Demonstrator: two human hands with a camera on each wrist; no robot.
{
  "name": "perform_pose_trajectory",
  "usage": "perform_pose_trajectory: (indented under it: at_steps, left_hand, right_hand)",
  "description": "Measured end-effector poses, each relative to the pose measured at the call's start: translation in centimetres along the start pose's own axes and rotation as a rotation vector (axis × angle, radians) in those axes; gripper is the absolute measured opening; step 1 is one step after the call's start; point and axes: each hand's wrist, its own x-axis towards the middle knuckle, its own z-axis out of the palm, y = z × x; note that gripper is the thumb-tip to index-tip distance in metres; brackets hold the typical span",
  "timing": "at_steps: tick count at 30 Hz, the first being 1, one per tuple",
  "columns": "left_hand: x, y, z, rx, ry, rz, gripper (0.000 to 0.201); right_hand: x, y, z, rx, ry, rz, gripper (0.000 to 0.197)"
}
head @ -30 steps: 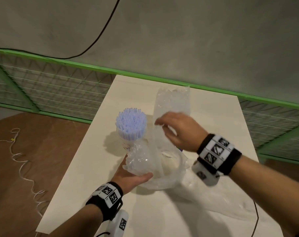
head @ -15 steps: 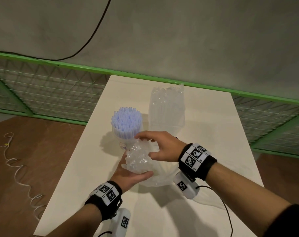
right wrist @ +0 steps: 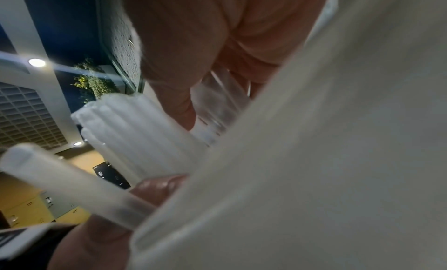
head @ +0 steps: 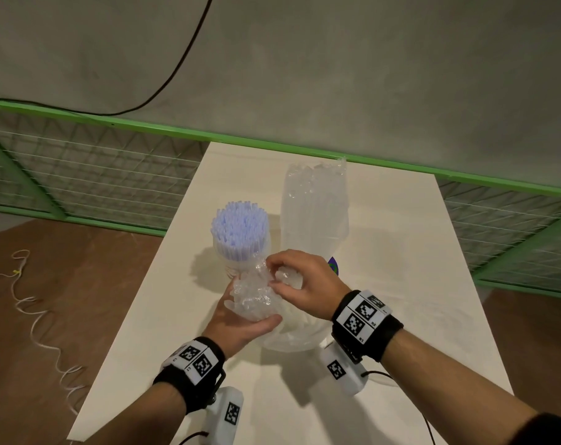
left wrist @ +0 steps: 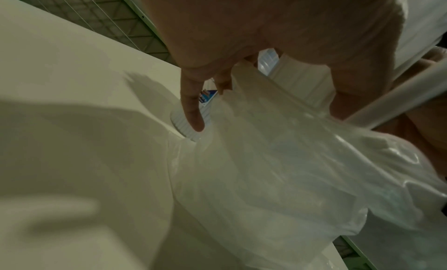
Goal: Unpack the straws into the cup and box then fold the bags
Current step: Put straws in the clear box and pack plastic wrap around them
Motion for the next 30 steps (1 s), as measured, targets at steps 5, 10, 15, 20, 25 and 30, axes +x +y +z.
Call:
perform_pose_trajectory:
  at_steps: [5, 10, 15, 20, 25, 30]
  left_hand:
    - [0.1, 0.0, 0.4, -0.019, 0.0, 0.011, 0.058]
    - [0.2, 0.3, 0.6, -0.026, 0.022, 0.032, 0.061]
    - [0.3, 0.2, 0.6, -0.035, 0.035, 0.034, 0.063]
    - [0.4, 0.3, 0.6, -0.001, 0.026, 0.021, 0.065]
    - [0.5, 0.3, 0.5, -0.023, 0.042, -0.008, 0.059]
    - [0.6, 0.1, 0.4, -0.005, 0.048, -0.027, 0.06]
  right_hand:
    - [-0.6, 0.3, 0.3, -0.018, 0.118, 0.073, 0.015]
    - [-0.9, 0.1, -0.1, -0.064, 0.182, 0.103, 0.033]
    - [-1.5, 1.1, -0.7, -0.175, 0.177, 0.033, 0.038]
    - [-1.5, 2.0, -0.8, -0.182, 0.185, 0.069, 0.014]
    - [-0.5, 1.0, -2.2, -0.113, 0.293, 0.048, 0.021]
    - [0.9, -0.9, -5.5, -0.04, 0.446, 0.002, 0.023]
